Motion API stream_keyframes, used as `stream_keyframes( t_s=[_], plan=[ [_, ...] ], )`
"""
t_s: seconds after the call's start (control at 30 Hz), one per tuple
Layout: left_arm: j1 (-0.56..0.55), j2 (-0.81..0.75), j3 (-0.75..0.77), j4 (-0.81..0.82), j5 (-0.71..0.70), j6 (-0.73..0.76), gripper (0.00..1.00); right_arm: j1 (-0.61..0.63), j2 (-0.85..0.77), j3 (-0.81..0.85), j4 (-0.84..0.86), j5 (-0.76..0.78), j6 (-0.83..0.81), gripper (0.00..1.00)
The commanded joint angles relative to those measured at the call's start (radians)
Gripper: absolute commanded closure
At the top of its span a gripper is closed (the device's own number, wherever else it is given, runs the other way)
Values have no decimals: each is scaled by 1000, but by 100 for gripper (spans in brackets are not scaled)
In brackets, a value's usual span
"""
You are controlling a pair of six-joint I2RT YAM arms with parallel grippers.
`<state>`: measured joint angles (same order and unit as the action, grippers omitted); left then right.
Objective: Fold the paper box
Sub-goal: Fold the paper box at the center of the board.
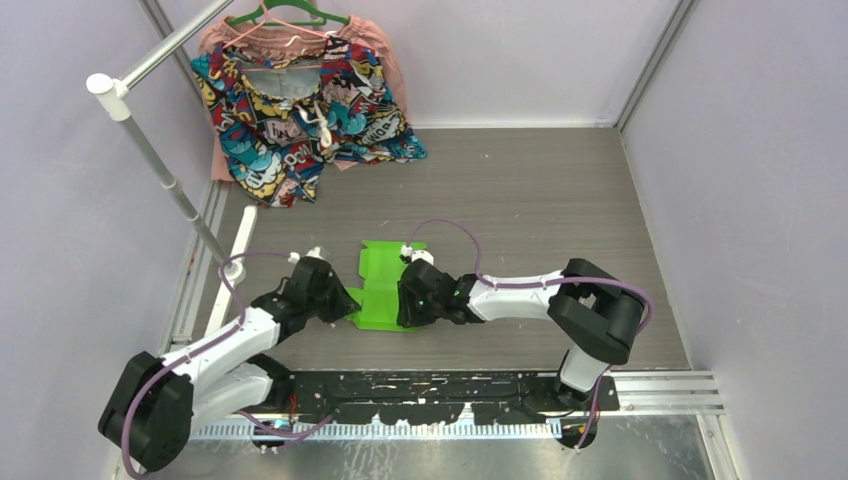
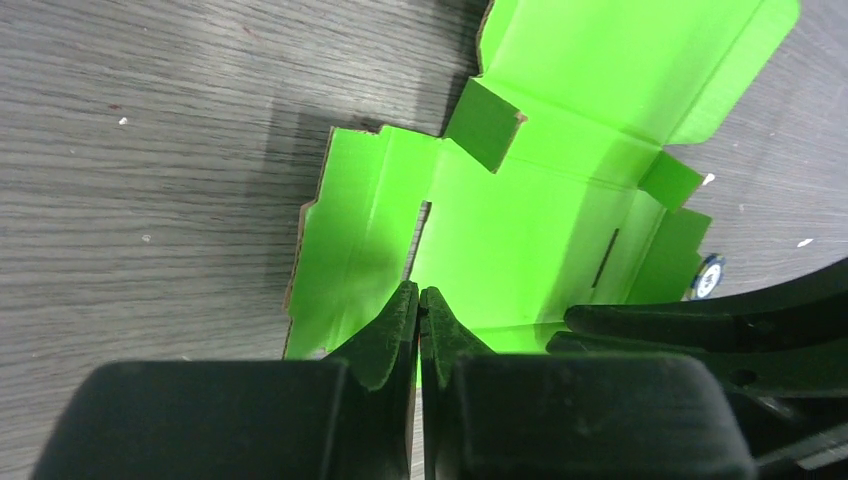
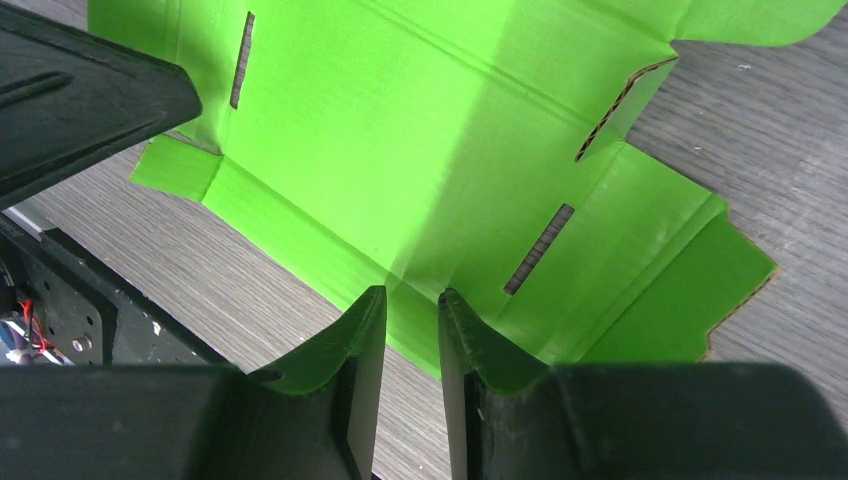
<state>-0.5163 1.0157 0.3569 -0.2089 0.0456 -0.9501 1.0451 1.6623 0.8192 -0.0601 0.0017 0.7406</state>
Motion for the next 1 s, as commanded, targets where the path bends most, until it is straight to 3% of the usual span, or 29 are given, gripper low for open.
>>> stream_keyframes(
  t_s=[0.0,0.33,0.67,0.97],
  plan=[
    [-1,-80,0,-21,-34,-16,95,-2,66,-35,-165,25,-20,68],
    [-1,-108,-15,-35,-9,-39,95,-3,80,-22,-166,15,-23,68],
    [-2,-267,-32,-180,-131,-40,95,-3,82,-19,-168,14,-24,68],
    [-1,-176,-42,-120,-66,-28,100,-2,89,-12,-167,12,-23,68]
  ],
)
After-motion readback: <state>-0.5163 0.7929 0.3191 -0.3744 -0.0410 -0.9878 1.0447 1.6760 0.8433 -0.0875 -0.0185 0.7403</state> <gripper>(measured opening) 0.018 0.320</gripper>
